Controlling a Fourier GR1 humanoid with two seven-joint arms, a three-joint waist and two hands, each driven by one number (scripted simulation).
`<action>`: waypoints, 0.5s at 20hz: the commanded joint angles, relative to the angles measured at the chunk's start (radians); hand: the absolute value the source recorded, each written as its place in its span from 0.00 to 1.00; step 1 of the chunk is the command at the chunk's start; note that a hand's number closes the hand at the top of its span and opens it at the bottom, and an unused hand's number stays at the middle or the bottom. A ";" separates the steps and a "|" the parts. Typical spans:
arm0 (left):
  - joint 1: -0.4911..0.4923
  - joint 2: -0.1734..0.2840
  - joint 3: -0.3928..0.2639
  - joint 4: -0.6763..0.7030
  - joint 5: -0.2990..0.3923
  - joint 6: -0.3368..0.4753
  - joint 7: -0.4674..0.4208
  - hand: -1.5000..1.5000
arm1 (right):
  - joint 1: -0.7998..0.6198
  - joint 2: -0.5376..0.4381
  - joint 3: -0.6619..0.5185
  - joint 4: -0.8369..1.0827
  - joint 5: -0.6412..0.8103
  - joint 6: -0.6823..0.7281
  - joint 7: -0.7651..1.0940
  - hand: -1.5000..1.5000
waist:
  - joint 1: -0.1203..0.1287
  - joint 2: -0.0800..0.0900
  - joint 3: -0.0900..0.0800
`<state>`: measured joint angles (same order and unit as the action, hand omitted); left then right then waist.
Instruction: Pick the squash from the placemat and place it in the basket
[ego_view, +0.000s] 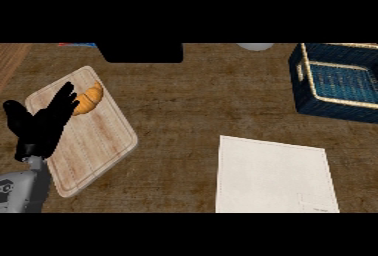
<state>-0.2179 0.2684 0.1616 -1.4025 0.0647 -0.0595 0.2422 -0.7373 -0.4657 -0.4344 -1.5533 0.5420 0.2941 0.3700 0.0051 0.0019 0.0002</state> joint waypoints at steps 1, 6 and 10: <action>0.061 -0.037 -0.025 -0.031 -0.029 0.018 -0.041 0.50 | 0.029 0.021 0.016 0.100 0.017 -0.104 -0.103 1.00 | 0.004 -0.001 0.000; 0.072 -0.038 -0.034 -0.108 -0.012 0.011 0.051 0.50 | -0.021 -0.018 -0.035 0.215 0.053 -0.202 -0.026 0.00 | 0.006 -0.002 0.000; -0.041 -0.031 -0.019 0.017 -0.039 0.029 0.013 0.50 | -0.084 -0.081 -0.036 0.443 0.016 -0.210 -0.217 0.00 | 0.005 0.003 0.000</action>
<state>-0.2151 0.2499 0.1495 -1.4137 0.0485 -0.0548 0.2481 -0.7726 -0.4963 -0.4646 -1.2629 0.5854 0.0939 0.2588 0.0101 0.0029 0.0004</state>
